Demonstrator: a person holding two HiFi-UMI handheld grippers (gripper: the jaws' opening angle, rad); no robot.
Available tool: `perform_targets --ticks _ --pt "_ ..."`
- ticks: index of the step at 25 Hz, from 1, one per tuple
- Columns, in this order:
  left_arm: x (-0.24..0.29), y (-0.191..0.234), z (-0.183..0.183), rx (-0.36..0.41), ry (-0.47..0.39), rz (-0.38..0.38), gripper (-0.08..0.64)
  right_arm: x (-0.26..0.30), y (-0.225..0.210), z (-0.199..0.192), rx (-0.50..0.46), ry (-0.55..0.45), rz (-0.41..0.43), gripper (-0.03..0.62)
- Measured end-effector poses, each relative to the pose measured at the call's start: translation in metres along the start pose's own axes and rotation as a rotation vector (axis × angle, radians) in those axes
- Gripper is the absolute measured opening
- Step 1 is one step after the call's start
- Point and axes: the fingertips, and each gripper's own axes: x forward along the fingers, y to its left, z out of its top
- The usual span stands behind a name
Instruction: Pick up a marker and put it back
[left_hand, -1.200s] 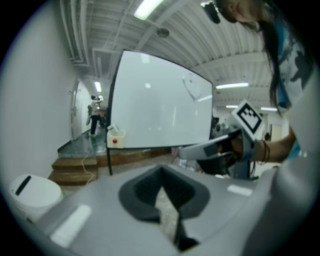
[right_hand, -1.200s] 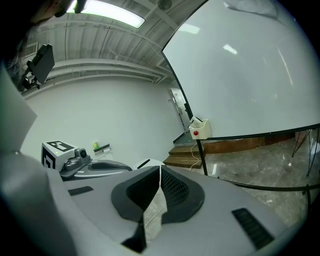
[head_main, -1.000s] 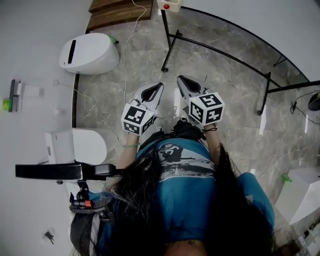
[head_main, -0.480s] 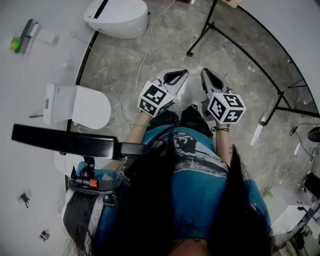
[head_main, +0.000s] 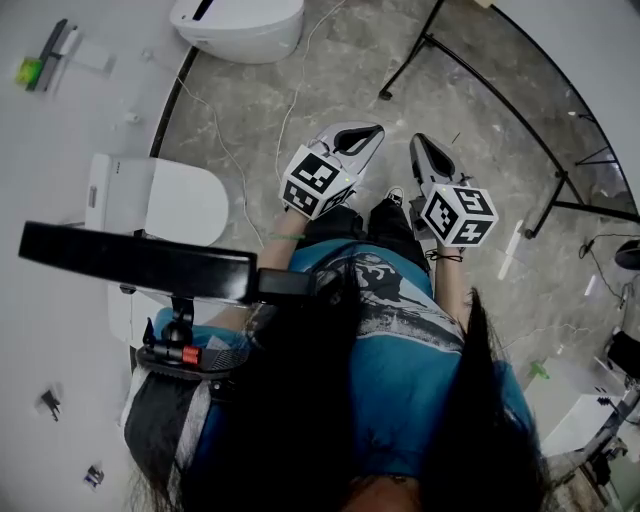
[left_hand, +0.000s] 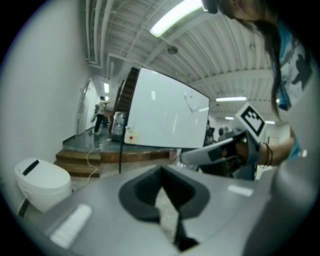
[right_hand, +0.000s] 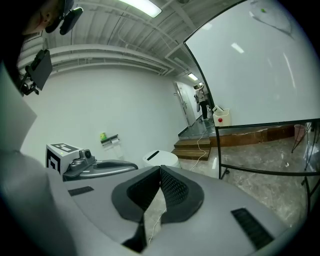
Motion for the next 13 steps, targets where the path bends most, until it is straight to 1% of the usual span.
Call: perform_targets --ticks 13 --pt "-0.009 -0.0052 0.0012 0.009 -0.008 -0.036 0.003 -0.0071 0.0105 -0.0025 -0.007 -0.01 -0.029 0.014"
